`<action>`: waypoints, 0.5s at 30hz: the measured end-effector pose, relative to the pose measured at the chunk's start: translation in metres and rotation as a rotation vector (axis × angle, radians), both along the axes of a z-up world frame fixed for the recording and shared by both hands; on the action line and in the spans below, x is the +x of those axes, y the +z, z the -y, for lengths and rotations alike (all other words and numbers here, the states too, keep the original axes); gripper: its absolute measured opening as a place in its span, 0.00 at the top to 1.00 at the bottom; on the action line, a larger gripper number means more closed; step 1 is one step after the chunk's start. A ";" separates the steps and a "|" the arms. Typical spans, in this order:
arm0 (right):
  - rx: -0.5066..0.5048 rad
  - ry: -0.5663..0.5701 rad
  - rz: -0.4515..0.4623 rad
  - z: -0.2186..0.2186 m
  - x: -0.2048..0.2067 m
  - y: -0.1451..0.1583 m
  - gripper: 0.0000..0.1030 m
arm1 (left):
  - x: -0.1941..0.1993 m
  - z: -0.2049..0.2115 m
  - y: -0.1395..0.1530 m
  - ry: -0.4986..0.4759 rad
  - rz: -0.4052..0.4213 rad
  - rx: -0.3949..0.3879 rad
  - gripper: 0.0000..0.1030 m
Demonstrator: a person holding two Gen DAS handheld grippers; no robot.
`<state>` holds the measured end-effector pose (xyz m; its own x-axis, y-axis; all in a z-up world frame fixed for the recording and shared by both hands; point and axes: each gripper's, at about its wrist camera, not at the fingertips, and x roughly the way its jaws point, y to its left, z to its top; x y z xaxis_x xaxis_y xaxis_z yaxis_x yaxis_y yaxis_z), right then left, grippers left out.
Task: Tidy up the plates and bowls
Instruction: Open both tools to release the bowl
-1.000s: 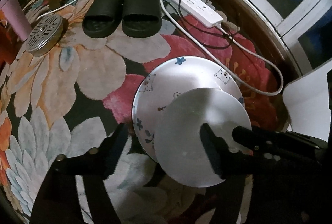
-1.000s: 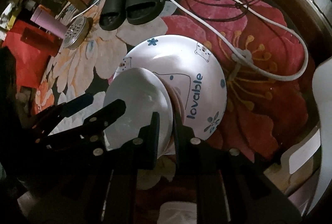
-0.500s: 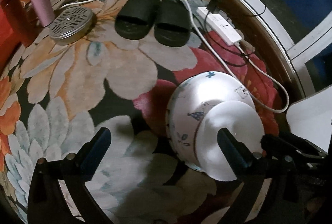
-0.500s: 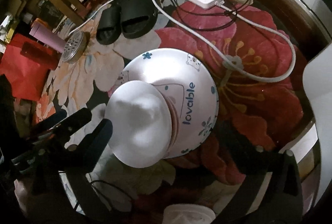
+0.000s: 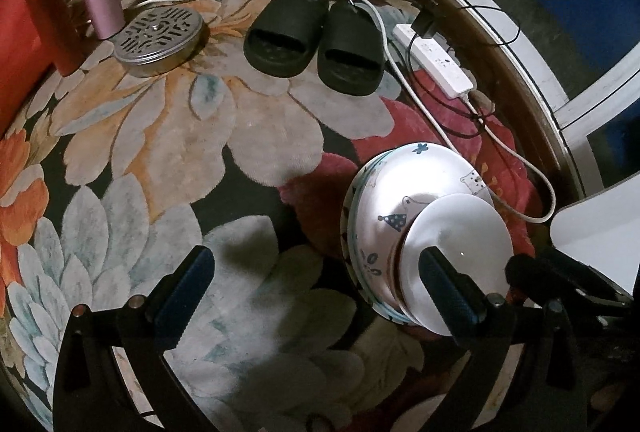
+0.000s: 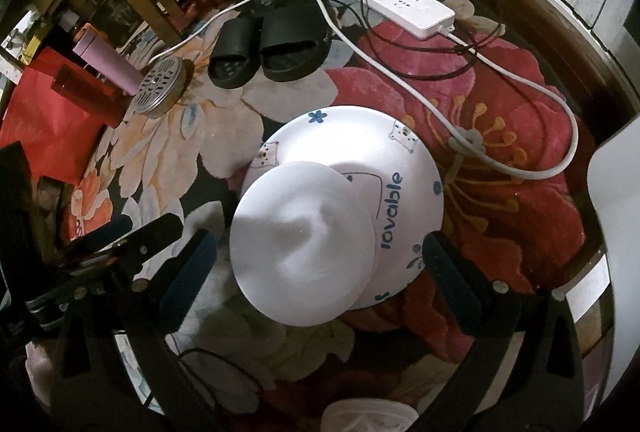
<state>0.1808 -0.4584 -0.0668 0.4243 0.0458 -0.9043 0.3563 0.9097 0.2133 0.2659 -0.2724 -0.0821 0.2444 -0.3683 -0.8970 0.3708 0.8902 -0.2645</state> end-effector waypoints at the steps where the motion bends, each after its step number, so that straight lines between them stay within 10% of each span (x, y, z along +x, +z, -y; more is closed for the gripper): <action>1: 0.000 0.002 0.000 -0.001 0.000 0.000 0.00 | 0.000 -0.001 0.001 0.004 0.003 -0.004 0.01; 15: -0.019 0.037 0.010 -0.024 -0.003 -0.002 0.00 | -0.009 -0.030 0.012 0.084 0.064 0.016 0.01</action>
